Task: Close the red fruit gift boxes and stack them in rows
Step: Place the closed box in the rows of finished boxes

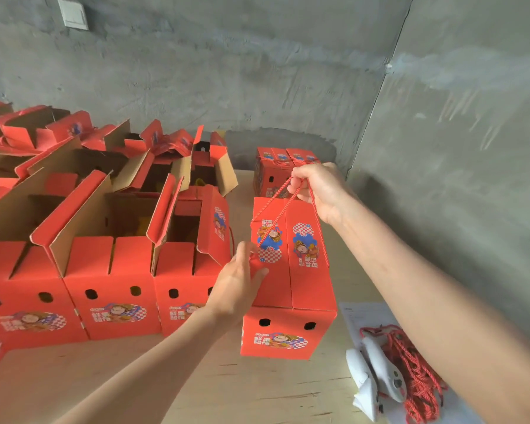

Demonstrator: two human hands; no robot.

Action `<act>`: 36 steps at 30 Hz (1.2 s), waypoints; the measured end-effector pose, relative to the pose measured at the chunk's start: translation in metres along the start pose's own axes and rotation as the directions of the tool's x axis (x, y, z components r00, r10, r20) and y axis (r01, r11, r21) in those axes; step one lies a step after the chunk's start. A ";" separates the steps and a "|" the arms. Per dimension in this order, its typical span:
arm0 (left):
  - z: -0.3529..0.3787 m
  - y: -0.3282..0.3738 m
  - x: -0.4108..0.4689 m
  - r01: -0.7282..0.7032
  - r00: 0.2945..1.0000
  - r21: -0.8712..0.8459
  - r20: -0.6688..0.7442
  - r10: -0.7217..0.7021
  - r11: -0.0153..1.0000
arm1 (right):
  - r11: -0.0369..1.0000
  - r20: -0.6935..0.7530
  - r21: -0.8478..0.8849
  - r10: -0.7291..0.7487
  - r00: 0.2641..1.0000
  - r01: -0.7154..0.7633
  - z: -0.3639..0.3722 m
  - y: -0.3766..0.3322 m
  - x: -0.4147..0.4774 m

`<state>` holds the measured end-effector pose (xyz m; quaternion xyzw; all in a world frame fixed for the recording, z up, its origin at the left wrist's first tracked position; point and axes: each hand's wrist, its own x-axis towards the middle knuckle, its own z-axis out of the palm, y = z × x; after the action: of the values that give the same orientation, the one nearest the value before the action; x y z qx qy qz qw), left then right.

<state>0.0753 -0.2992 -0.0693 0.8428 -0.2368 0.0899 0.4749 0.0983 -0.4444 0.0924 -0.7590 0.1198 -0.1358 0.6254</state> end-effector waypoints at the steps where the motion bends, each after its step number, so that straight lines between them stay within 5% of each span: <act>1: 0.003 0.000 0.010 -0.010 0.999 0.049 0.041 0.008 0.999 | 1.000 -0.046 -0.018 -0.002 0.999 0.001 0.002 0.000 0.007; 6: 0.023 -0.013 0.022 -0.063 0.974 0.336 0.227 -0.016 0.940 | 0.991 -0.183 -0.127 0.028 0.983 -0.052 -0.001 0.016 0.034; 10: 0.036 -0.032 0.020 -0.003 0.948 0.285 0.306 -0.088 0.959 | 0.944 -0.170 -0.328 -0.030 0.985 -0.028 -0.006 0.034 0.039; 14: 0.037 -0.051 0.029 0.077 0.932 0.167 0.339 -0.130 0.983 | 0.592 0.056 -0.805 0.010 0.998 0.039 -0.012 0.063 0.023; 16: 0.038 -0.057 0.027 0.087 0.929 0.075 0.353 -0.108 0.993 | 0.433 0.100 -0.899 0.073 0.992 0.059 -0.018 0.089 0.008; 20: 0.051 -0.054 0.032 0.123 0.960 -0.093 0.263 -0.095 0.988 | 0.378 0.242 -0.910 0.155 0.958 0.169 -0.013 0.150 -0.017; 24: 0.063 -0.049 0.052 0.249 0.963 -0.164 0.150 -0.225 0.955 | 0.234 0.249 -0.948 0.125 0.960 0.216 0.003 0.193 -0.019; 30: 0.080 -0.053 0.074 0.317 0.945 -0.169 0.138 -0.296 0.933 | 0.245 0.167 -0.954 -0.044 0.985 0.172 0.005 0.221 0.002; 36: 0.108 -0.047 0.123 0.313 0.942 -0.108 0.163 -0.294 0.944 | 0.255 0.141 -0.955 -0.059 0.988 0.151 -0.016 0.220 0.055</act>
<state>0.1973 -0.4076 -0.1164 0.8401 -0.1429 -0.0617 0.5196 0.1416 -0.5201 -0.1178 -0.9931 0.1031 -0.0476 0.0297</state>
